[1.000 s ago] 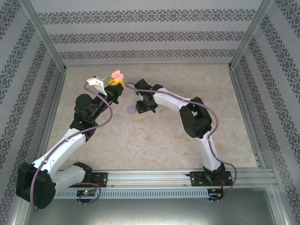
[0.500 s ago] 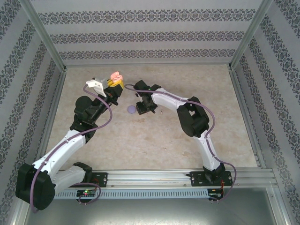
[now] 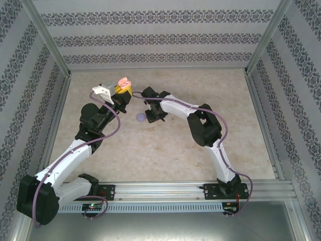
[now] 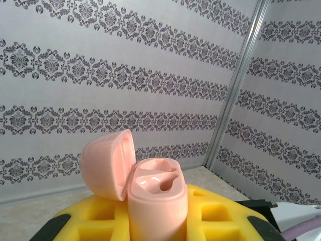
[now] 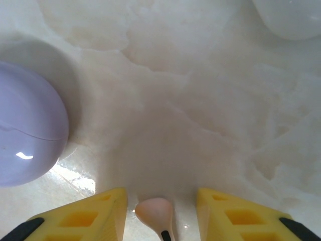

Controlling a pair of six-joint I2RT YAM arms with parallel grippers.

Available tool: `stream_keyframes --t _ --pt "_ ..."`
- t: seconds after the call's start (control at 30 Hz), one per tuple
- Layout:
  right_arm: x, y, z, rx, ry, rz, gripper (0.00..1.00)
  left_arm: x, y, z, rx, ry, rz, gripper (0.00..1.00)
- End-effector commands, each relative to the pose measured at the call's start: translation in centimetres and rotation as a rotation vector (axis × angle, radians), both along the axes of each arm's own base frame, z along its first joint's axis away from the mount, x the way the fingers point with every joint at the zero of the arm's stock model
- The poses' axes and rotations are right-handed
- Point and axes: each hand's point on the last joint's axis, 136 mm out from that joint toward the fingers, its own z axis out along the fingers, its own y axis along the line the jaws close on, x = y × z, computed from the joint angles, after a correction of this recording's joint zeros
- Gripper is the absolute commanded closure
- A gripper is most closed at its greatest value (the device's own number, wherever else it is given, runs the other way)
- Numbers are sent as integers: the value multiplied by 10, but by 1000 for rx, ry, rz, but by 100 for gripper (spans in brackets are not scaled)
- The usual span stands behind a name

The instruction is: Insert the wireless bluetooth earbuds into the charging case

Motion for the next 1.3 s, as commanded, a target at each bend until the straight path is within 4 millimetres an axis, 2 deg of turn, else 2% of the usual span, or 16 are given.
stream_keyframes --t 0.0,0.23,0.4,0.6,0.9,1.07,1.27 --pt "-8 -1 -7 -40 18 17 58 -7 4 17 -26 -67 10 100" --pt "-14 -5 -9 -43 25 14 68 -7 3 16 -18 -67 9 100" --pt "-16 -6 -9 -33 28 5 71 -7 3 15 -16 -62 6 100" --pt "-17 -8 -1 -6 12 -14 78 -6 3 12 -9 -57 5 100" --pt "-18 -15 29 60 -46 -52 79 -7 -3 3 22 -48 -19 100" --pt "-23 -20 43 86 -75 -69 80 -8 -7 -10 52 -37 -44 100" --pt "-28 -29 80 145 -153 -91 81 -7 -14 -30 105 -39 -72 100"
